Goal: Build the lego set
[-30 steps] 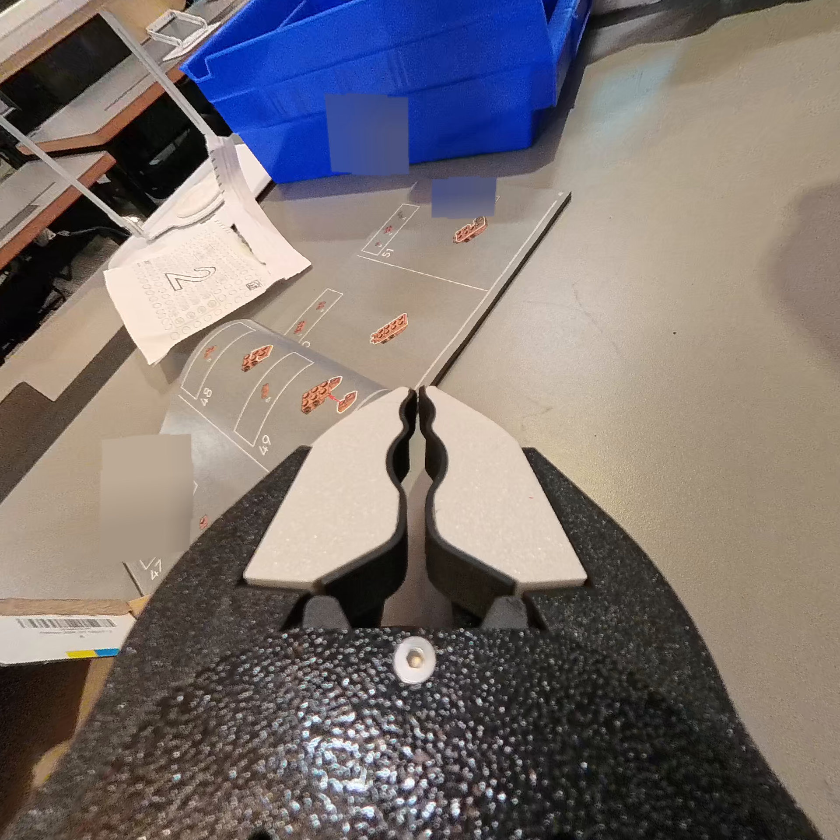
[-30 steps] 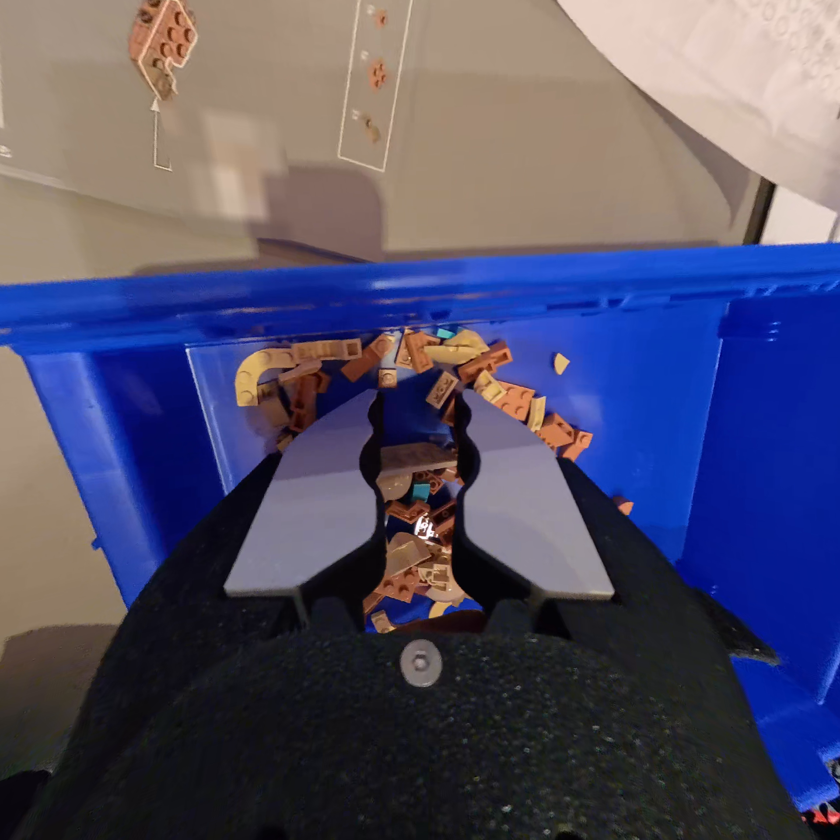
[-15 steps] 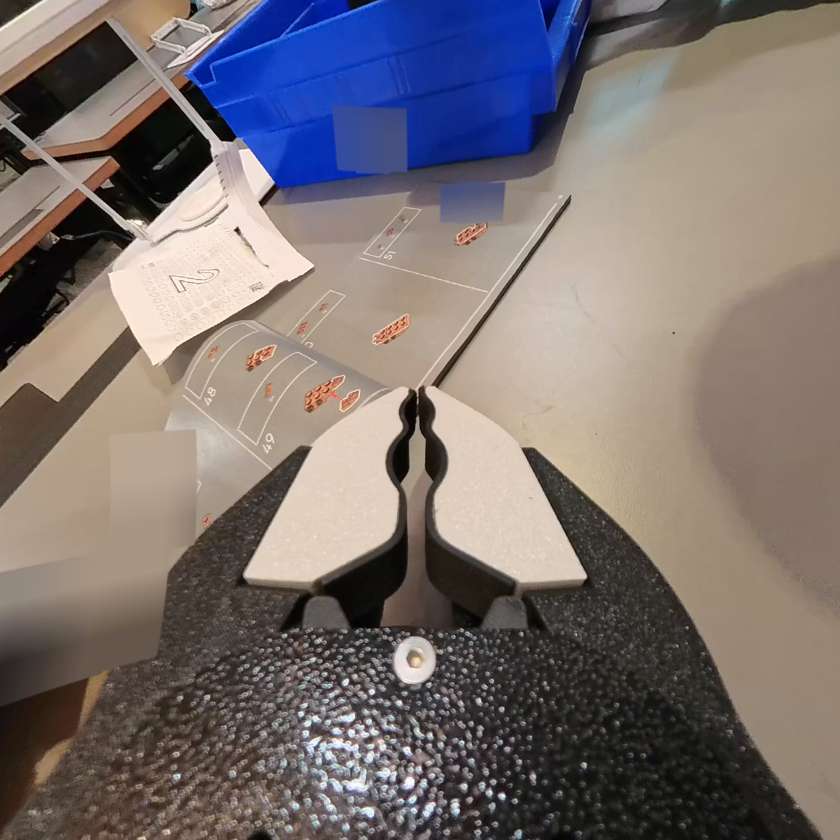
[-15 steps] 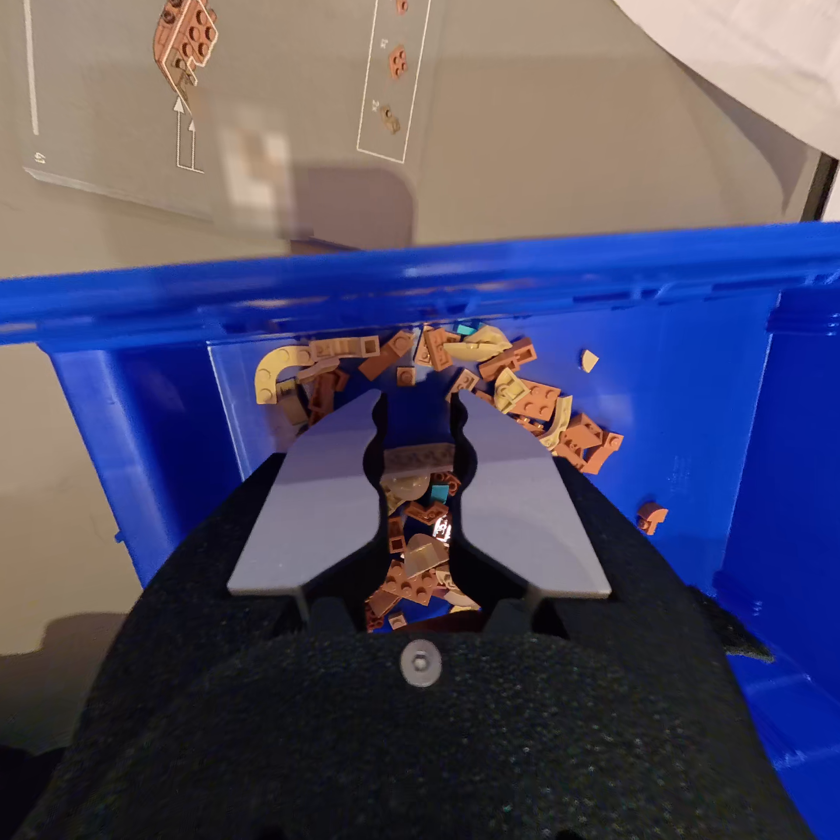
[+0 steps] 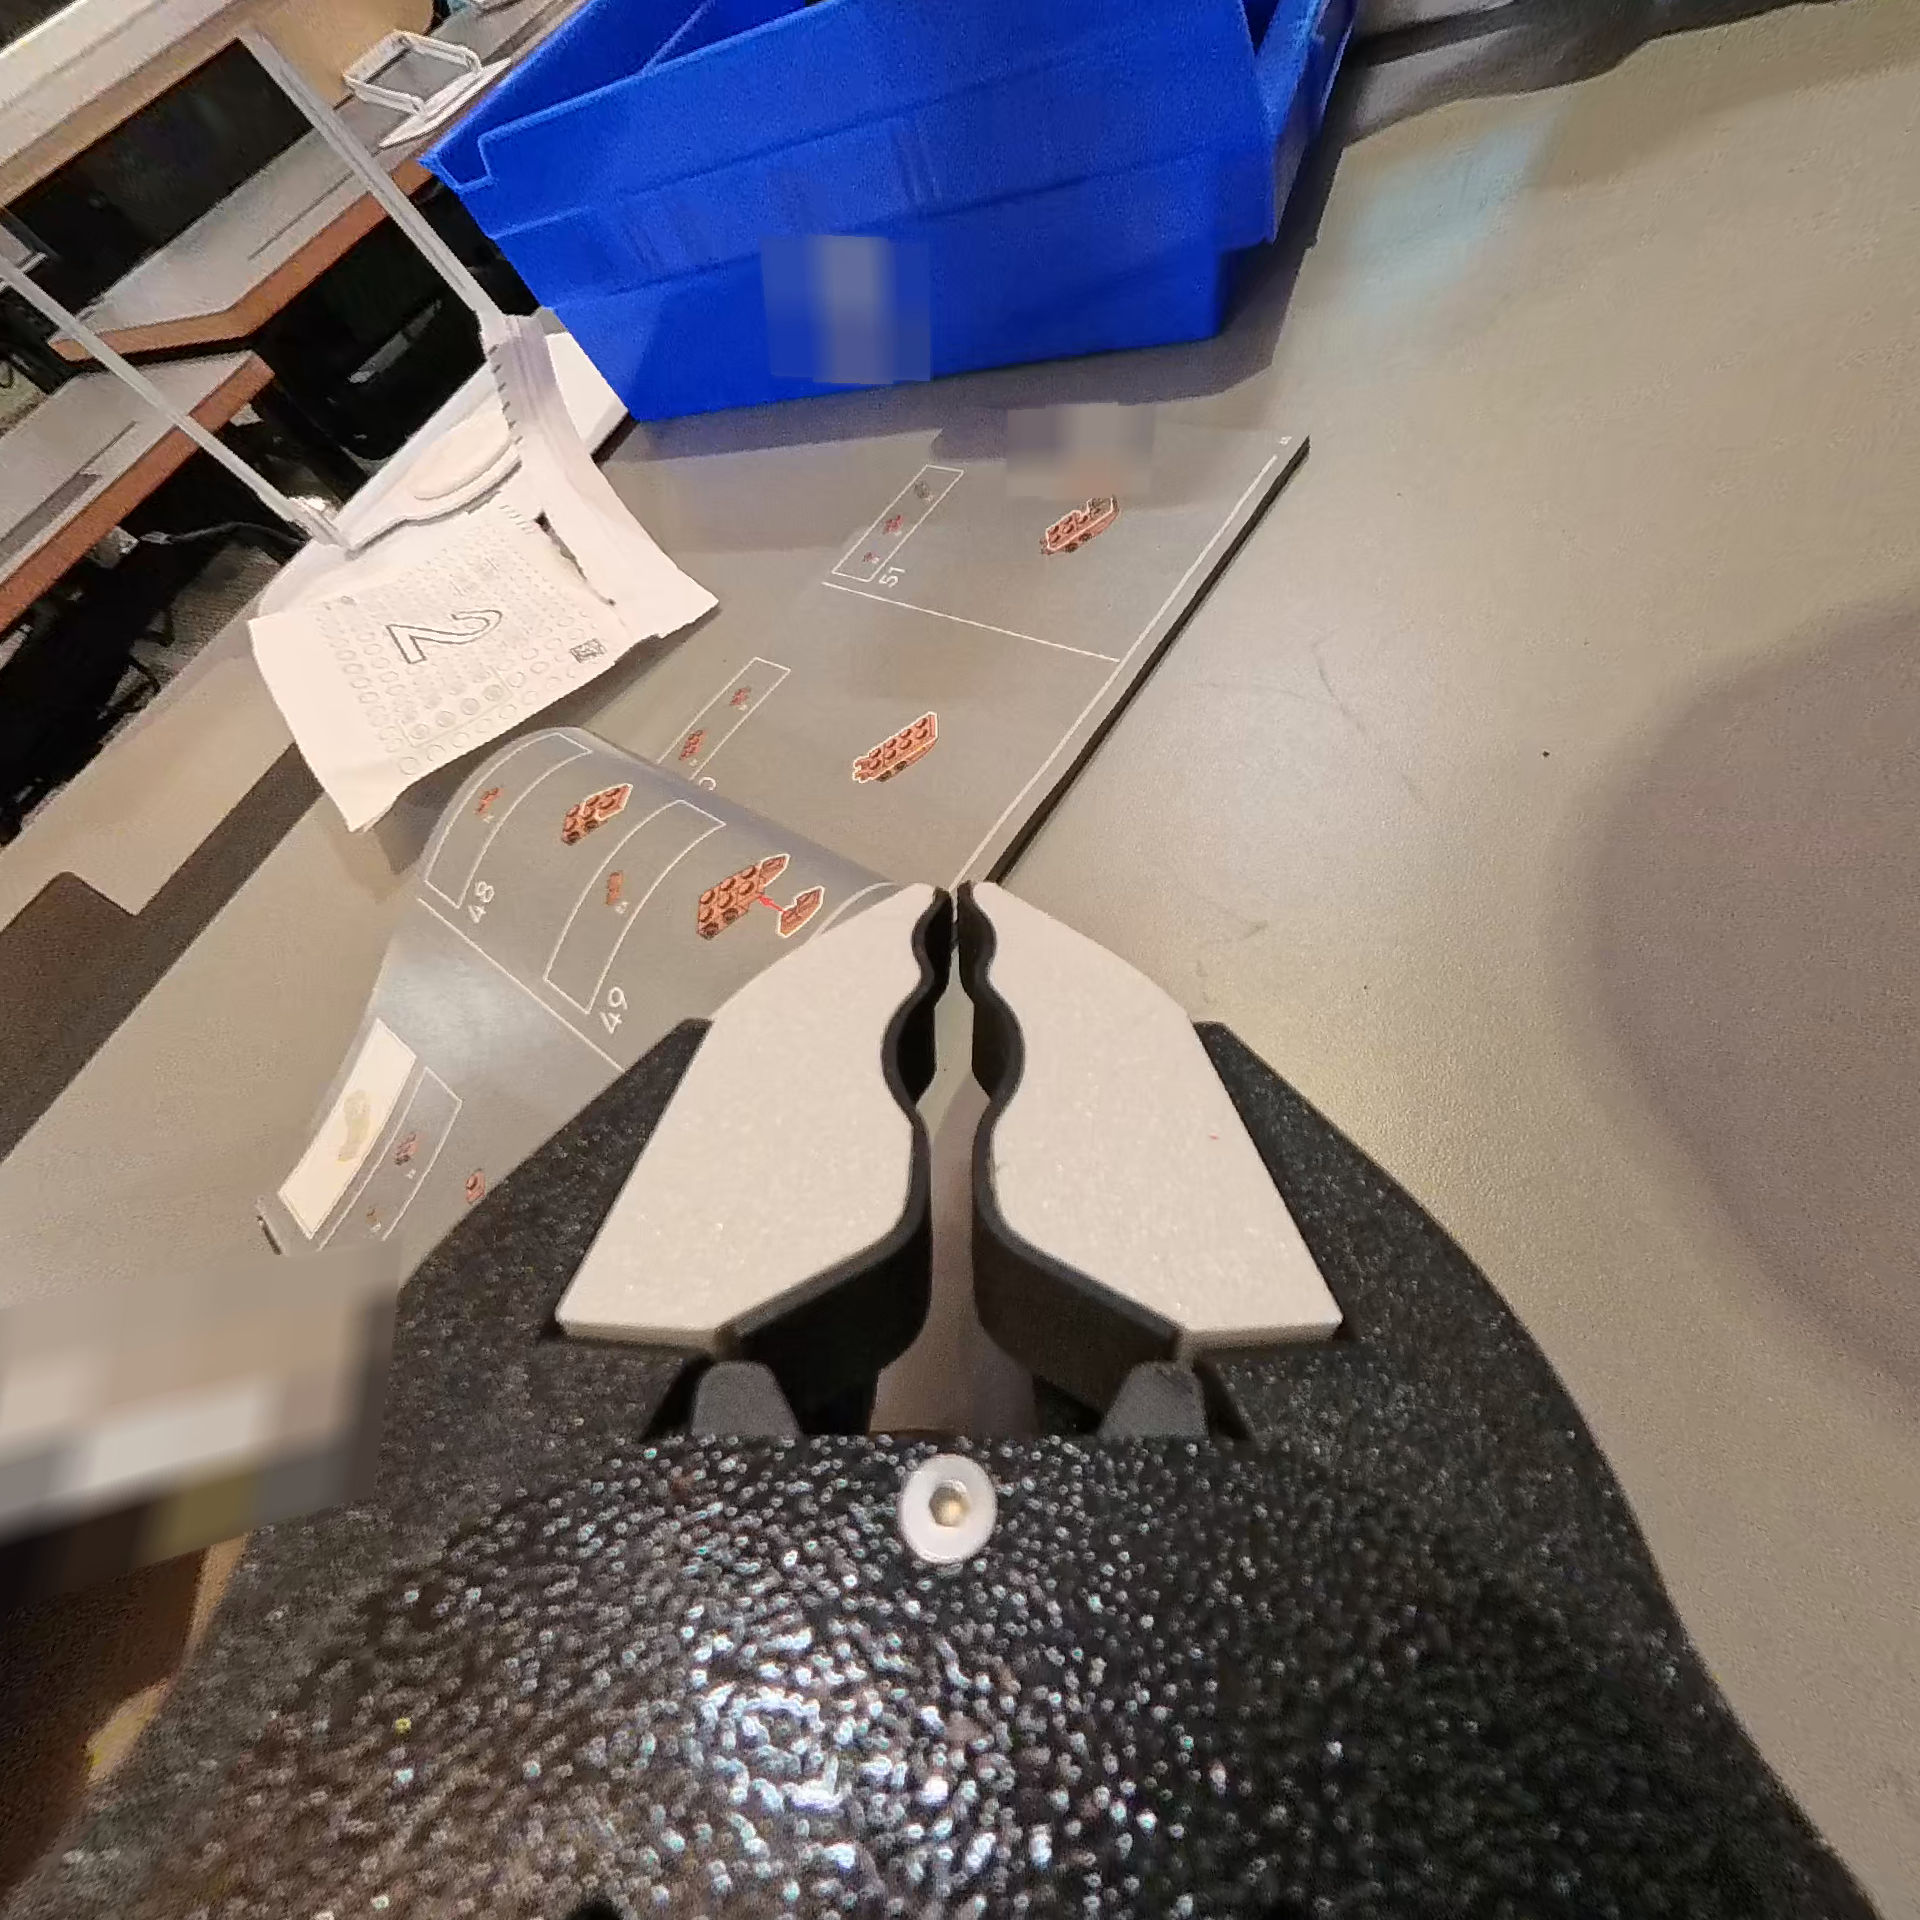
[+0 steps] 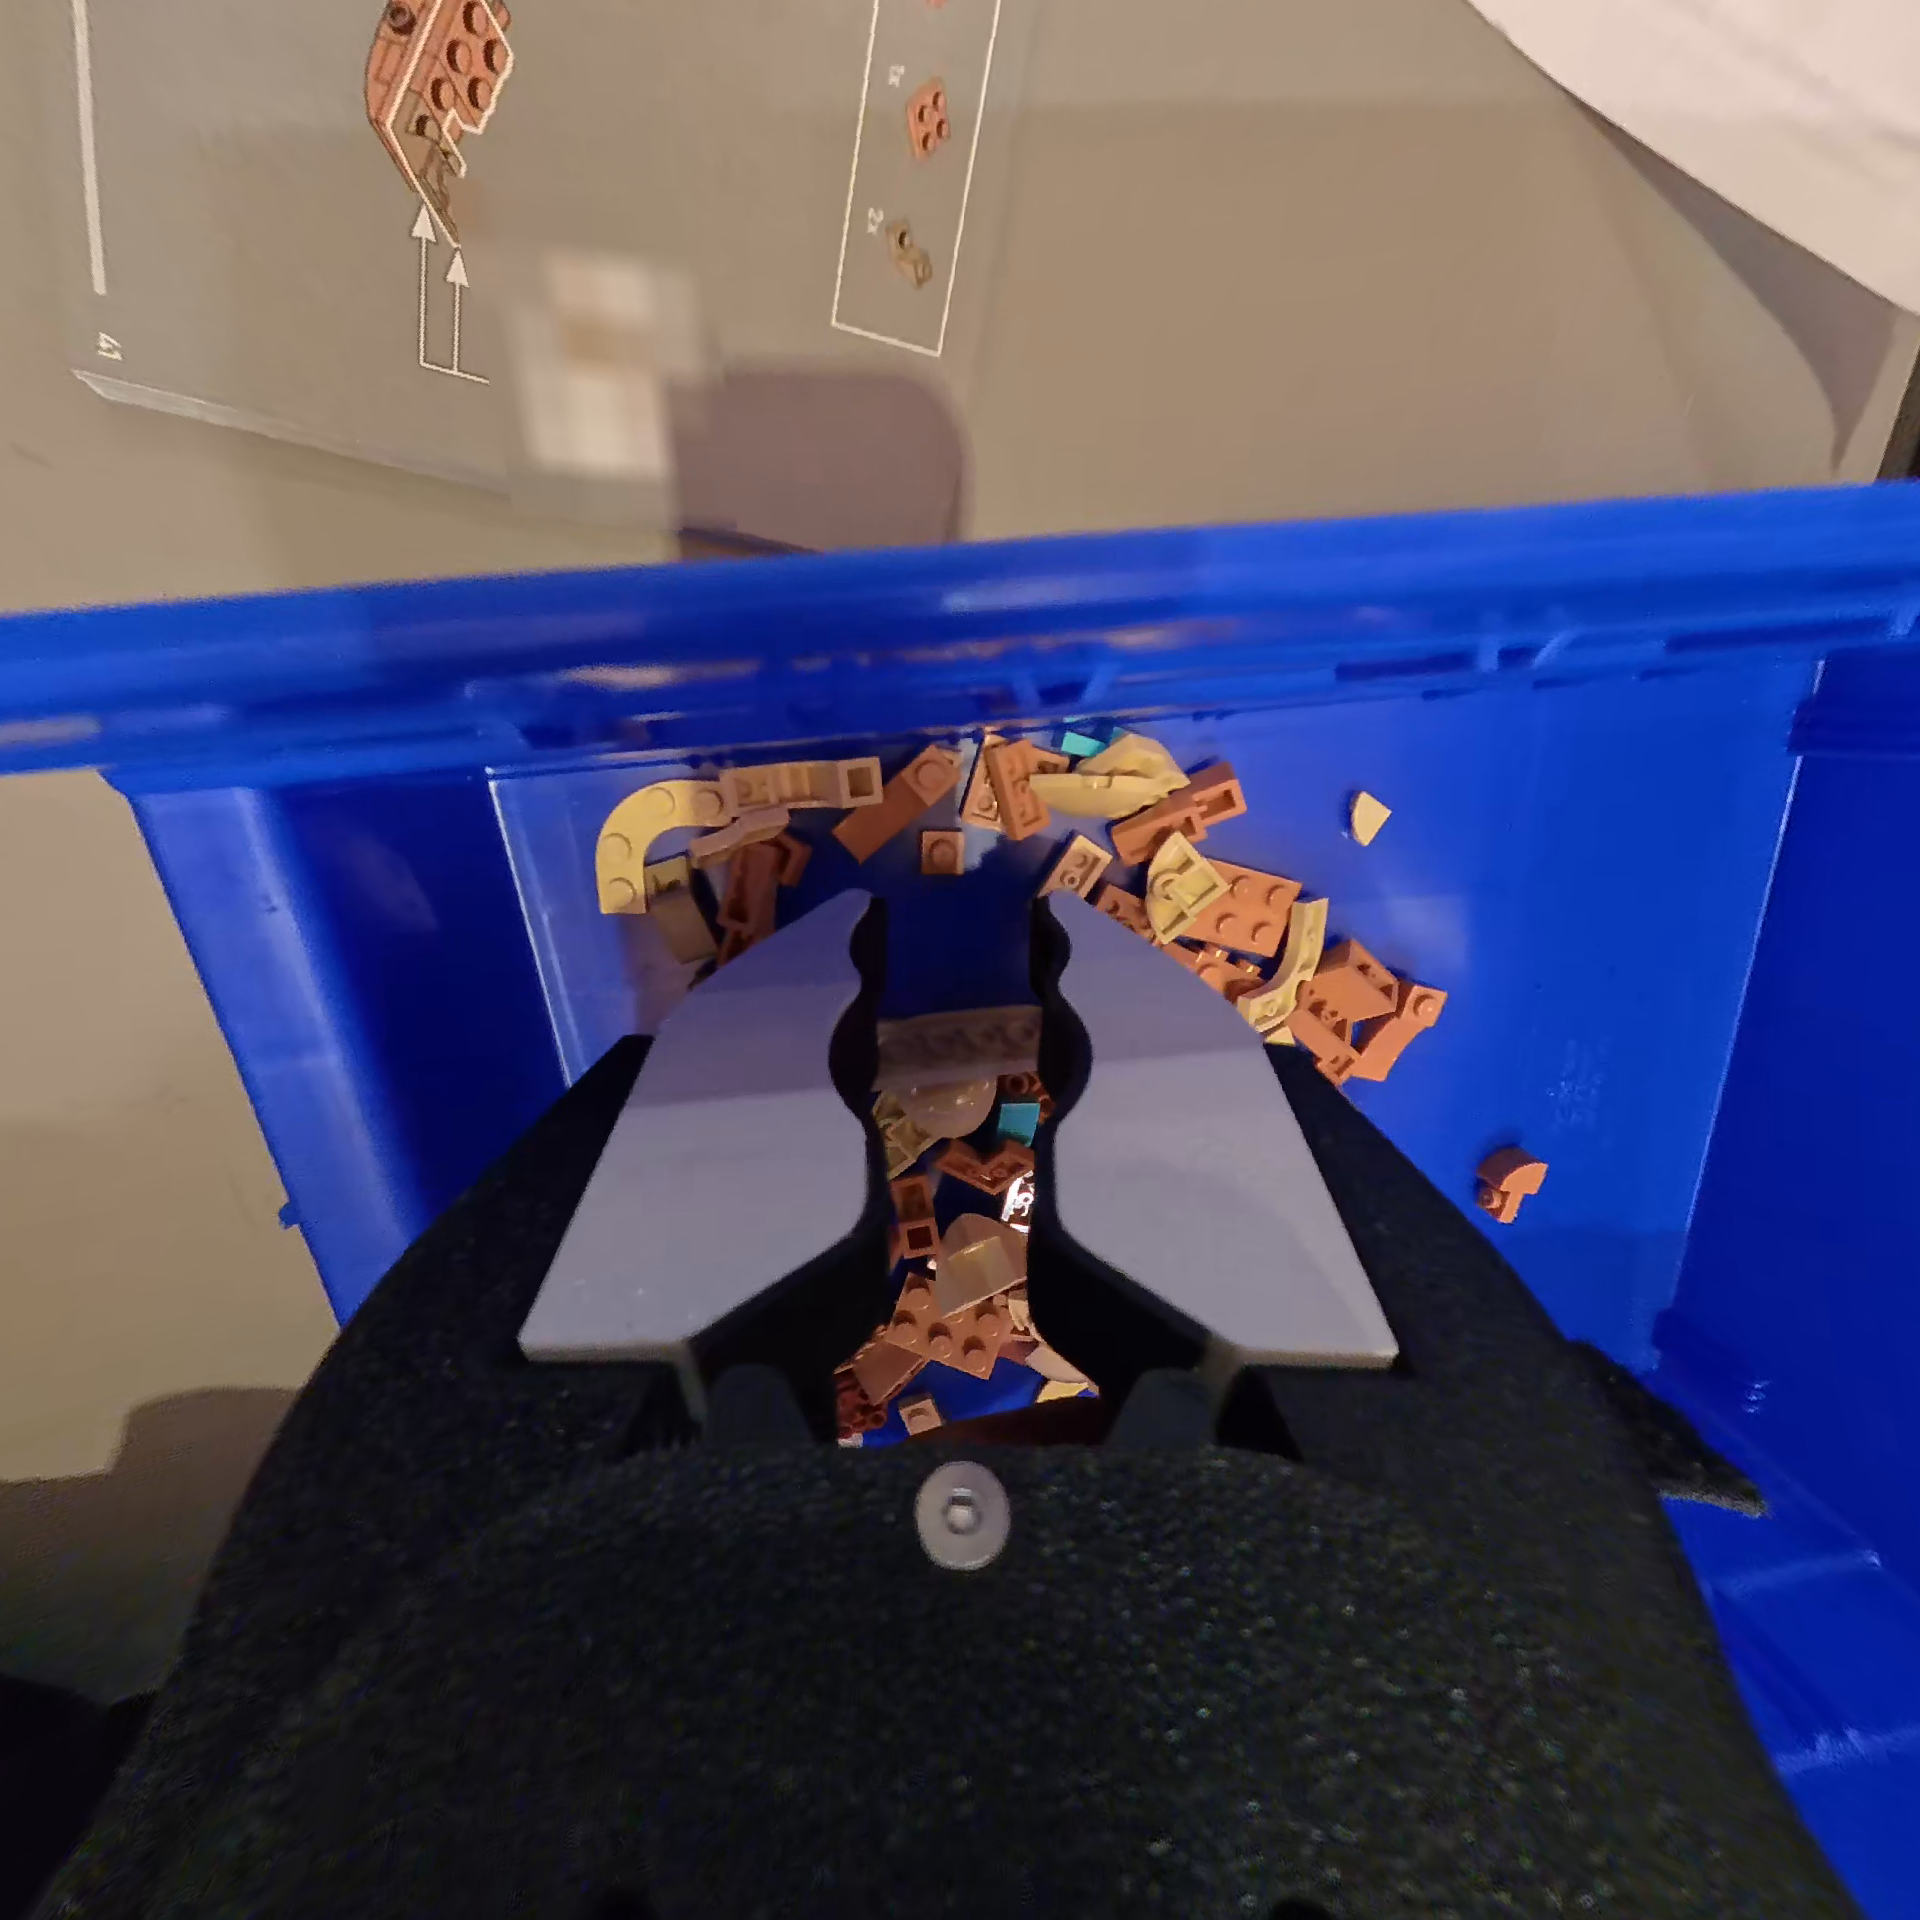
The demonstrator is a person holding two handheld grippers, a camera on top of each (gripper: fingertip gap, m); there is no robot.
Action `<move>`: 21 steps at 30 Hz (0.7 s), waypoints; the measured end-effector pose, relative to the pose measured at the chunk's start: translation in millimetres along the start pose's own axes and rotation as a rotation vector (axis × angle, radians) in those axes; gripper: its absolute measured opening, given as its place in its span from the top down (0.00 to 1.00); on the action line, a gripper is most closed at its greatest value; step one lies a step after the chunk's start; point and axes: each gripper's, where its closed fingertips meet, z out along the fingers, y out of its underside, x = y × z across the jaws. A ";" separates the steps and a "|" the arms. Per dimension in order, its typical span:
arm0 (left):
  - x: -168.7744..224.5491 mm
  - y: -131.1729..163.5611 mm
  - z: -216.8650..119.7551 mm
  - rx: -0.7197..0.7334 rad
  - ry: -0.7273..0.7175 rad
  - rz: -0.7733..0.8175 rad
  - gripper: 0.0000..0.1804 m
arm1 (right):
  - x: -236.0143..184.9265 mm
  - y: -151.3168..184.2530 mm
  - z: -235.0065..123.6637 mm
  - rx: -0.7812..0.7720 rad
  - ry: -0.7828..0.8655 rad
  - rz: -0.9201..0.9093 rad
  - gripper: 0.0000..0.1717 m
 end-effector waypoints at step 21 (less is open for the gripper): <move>0.0 0.0 -0.4 0.001 0.001 -0.002 1.00 | -0.2 2.0 0.3 -0.004 -0.006 0.004 0.85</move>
